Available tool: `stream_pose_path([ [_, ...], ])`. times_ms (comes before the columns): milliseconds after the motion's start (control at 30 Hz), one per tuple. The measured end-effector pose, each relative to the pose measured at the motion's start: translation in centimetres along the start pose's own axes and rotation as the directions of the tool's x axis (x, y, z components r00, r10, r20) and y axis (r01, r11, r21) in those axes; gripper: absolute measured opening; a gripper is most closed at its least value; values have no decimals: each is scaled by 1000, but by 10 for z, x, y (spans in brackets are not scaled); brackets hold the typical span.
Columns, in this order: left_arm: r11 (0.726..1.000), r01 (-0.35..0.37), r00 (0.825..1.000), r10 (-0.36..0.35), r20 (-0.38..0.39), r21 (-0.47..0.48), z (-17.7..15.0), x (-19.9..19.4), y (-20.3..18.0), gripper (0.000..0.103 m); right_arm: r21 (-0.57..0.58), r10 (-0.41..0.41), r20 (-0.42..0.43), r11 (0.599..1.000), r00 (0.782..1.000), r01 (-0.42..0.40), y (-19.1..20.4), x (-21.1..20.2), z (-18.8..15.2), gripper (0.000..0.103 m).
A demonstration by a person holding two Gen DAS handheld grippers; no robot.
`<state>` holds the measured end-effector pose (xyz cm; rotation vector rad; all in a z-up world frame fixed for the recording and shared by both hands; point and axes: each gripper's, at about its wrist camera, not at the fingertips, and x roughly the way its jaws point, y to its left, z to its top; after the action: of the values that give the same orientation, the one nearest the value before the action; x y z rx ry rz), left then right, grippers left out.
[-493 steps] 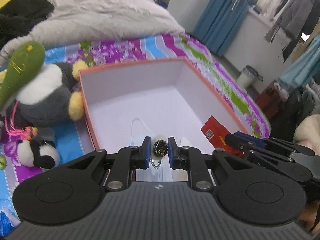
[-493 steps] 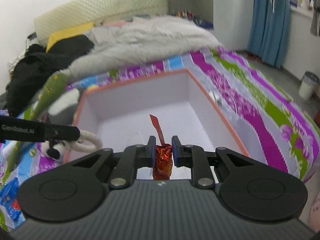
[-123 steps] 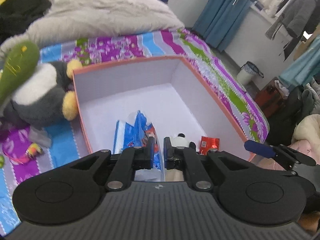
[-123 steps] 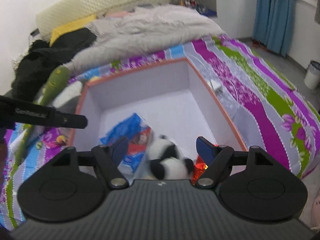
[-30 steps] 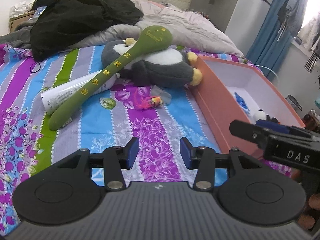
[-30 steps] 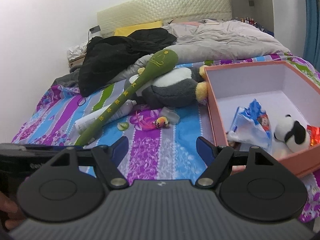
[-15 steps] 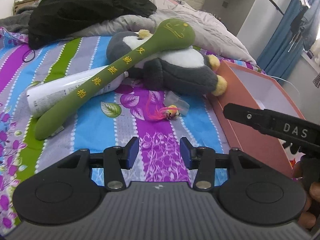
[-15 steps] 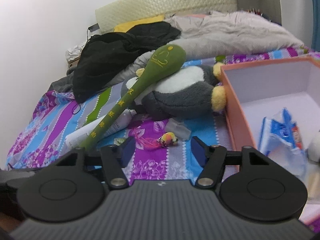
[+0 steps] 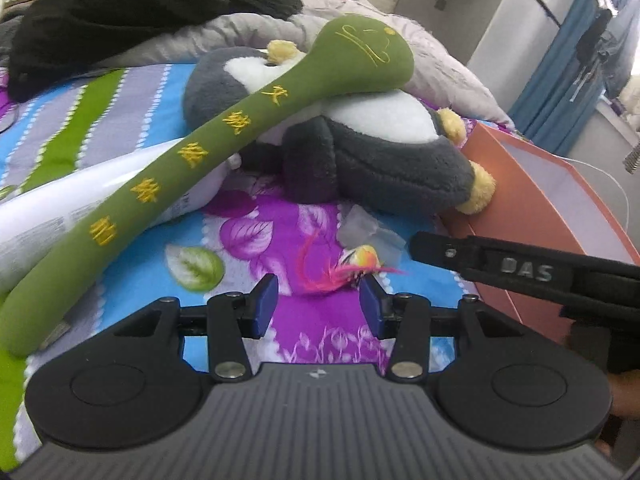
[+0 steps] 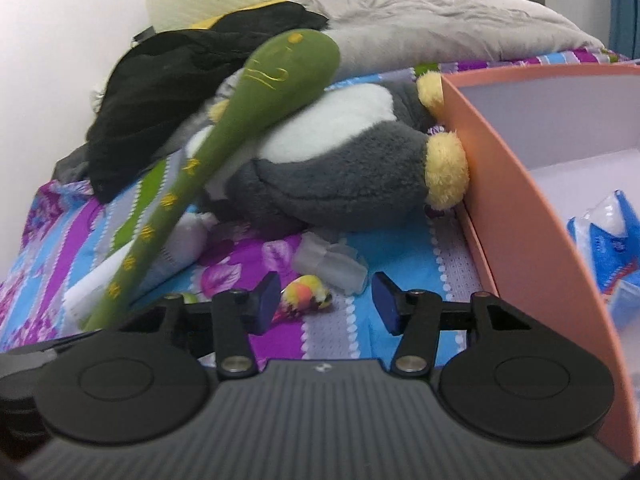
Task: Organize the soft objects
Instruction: 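Grasp the pink-feathered toy with the left tool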
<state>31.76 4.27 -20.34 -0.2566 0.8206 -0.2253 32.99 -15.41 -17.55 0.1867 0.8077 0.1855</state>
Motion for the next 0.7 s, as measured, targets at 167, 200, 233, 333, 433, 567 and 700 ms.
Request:
stream_pose_path([
  [167, 995, 102, 994, -102, 36, 7, 9, 21, 11, 55, 16, -32, -24, 999, 999, 32, -10, 30, 3, 55],
  [200, 993, 121, 992, -121, 28, 7, 9, 27, 13, 55, 28, -30, -32, 999, 999, 31, -13, 34, 3, 55],
  [233, 991, 132, 991, -132, 17, 5, 10, 32, 14, 55, 41, -22, -38, 999, 999, 24, -16, 38, 3, 55],
  [333, 987, 159, 987, -159, -9, 9, 11, 47, 16, 54, 57, -20, -56, 998, 998, 23, -22, 48, 4, 54],
  [433, 982, 187, 982, -187, -33, 12, 11, 57, 15, 54, 85, 33, -97, 996, 995, -25, -26, 57, 3, 36],
  [567, 974, 224, 974, -222, -52, 22, 9, 66, 12, 51, 97, 66, -106, 994, 992, -56, -28, 60, 2, 25],
  [700, 970, 240, 968, -237, -78, 33, 6, 74, 6, 29, 94, 53, -92, 995, 994, -44, -28, 54, 2, 8],
])
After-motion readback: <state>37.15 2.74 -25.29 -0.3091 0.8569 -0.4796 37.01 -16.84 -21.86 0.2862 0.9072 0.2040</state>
